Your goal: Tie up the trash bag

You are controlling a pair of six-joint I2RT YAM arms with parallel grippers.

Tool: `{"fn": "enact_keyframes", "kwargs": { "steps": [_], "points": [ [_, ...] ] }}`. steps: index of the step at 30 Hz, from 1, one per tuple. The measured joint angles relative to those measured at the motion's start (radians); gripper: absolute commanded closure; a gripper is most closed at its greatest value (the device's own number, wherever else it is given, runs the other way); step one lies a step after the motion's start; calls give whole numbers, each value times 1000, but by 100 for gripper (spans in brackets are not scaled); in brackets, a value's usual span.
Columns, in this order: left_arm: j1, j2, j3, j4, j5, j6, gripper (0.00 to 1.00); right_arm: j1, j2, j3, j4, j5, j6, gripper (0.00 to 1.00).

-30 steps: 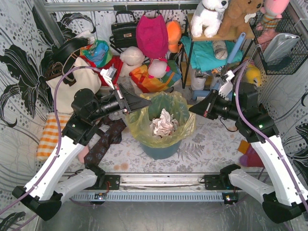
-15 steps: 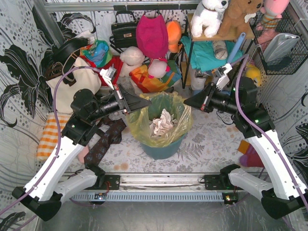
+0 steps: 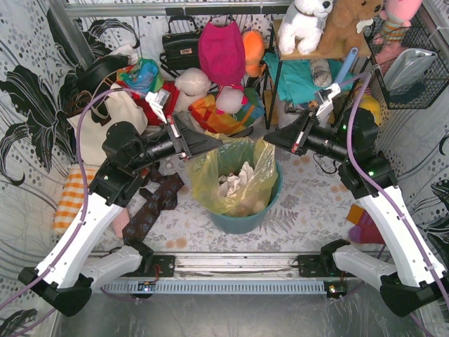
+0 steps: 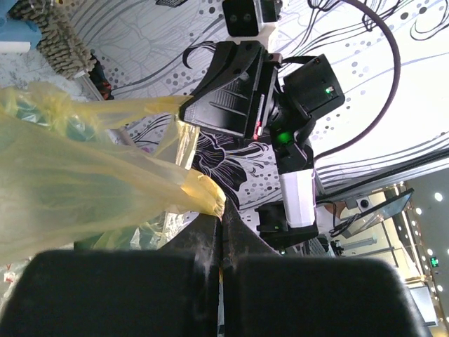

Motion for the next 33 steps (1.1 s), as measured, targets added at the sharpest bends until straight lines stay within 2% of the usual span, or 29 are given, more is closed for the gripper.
{"fn": "enact_keyframes", "kwargs": {
  "steps": [8, 17, 26, 33],
  "points": [
    [0, 12, 62, -20, -8, 21, 100, 0, 26, 35, 24, 0, 6, 100],
    [2, 36, 156, -143, -101, 132, 100, 0, 77, 113, 23, 34, -8, 100],
    [26, 92, 163, -268, -212, 249, 100, 0, 101, 103, 15, 79, -39, 100],
    [48, 156, 147, -270, -245, 293, 100, 0, 116, 55, -4, 142, -74, 100]
  ]
}}
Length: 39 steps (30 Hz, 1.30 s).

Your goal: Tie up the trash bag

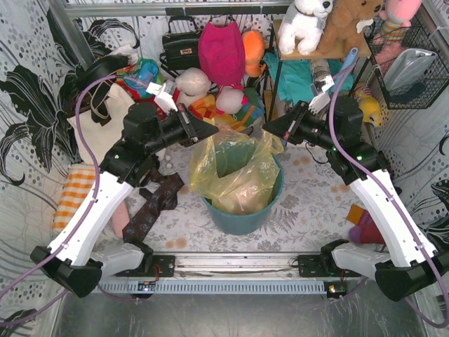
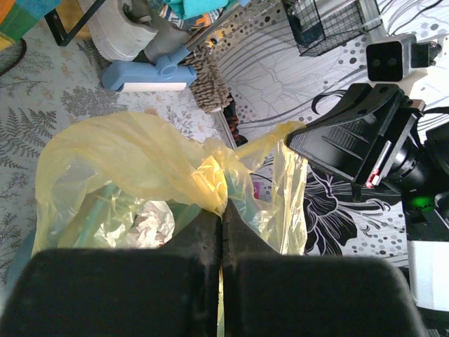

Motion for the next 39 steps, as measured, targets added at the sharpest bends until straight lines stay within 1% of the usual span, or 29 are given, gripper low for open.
{"fn": "enact_keyframes", "kwargs": {
  "steps": [5, 11, 15, 19, 24, 31, 39],
  "points": [
    [5, 50, 0, 22, 2, 4, 100, 0, 11, -21, -1, 40, -22, 100],
    [19, 75, 0, 52, 4, 6, 100, 0, 11, -42, 42, 45, -22, 100],
    [24, 73, 0, 108, 13, -8, 100, 0, 10, -42, 91, 24, -21, 100],
    [25, 57, 0, 165, 26, -21, 100, 0, -9, -40, 101, 4, -17, 100],
    [37, 13, 6, 194, 30, -21, 100, 0, -24, -5, 102, -14, -17, 100],
    [60, -34, 33, 177, 29, -4, 100, 0, -5, 33, 101, -24, -18, 100],
    [80, -81, 72, 109, -18, 50, 100, 0, 90, 105, 90, -26, -31, 100]
  ]
}}
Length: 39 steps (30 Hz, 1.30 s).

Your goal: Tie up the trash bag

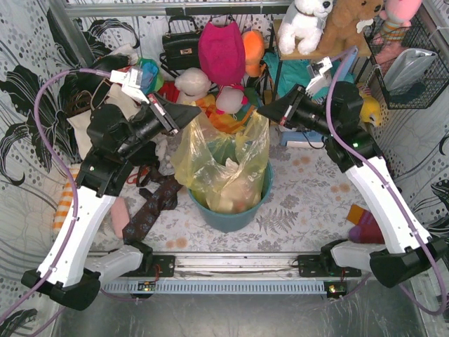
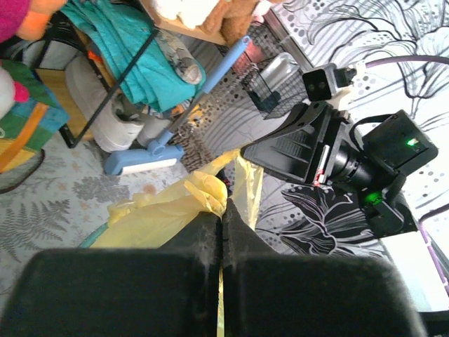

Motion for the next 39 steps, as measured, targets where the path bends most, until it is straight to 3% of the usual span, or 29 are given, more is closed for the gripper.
{"fn": "enact_keyframes", "kwargs": {
  "steps": [9, 25, 39],
  "points": [
    [24, 14, -45, -35, -57, 37, 100, 0, 108, 100, -32, 1, -55, 100],
    [43, 171, -66, -112, -87, 34, 100, 0, 140, 2, -14, 24, -54, 100],
    [51, 166, 5, 14, -48, -50, 100, 3, 153, 40, 65, 6, -13, 100]
  ]
}}
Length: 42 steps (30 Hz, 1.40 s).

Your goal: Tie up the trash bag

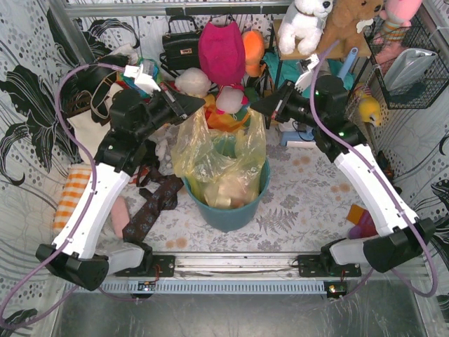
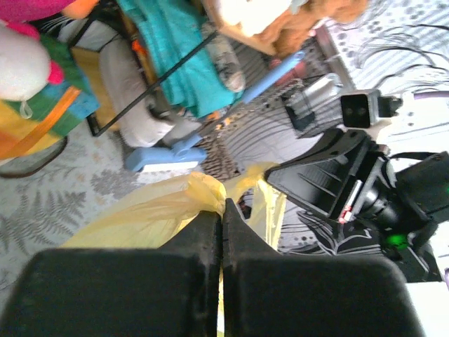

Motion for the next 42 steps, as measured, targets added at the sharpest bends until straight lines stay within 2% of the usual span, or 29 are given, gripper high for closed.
{"fn": "enact_keyframes", "kwargs": {
  "steps": [10, 19, 26, 31, 35, 39, 42],
  "points": [
    [0, -174, -25, 70, 76, -50, 100, 14, -193, -8, 1, -11, 0, 100],
    [0, -279, -47, -16, 82, -33, 100, 20, -277, -65, -27, -13, 0, 100],
    [0, -324, -16, -149, -15, 29, 100, 20, -250, -14, -90, 8, -8, 100],
    [1, -278, 138, -212, -134, 94, 100, 20, -172, 215, -194, 77, -65, 100],
    [1, -313, 162, -223, -225, 119, 100, 20, -163, 363, -251, 124, -112, 100],
    [1, -386, 102, -183, -242, 121, 100, 21, -216, 339, -253, 135, -116, 100],
    [1, -441, 14, -94, -170, 122, 100, 21, -274, 225, -224, 133, -108, 100]
  ]
}}
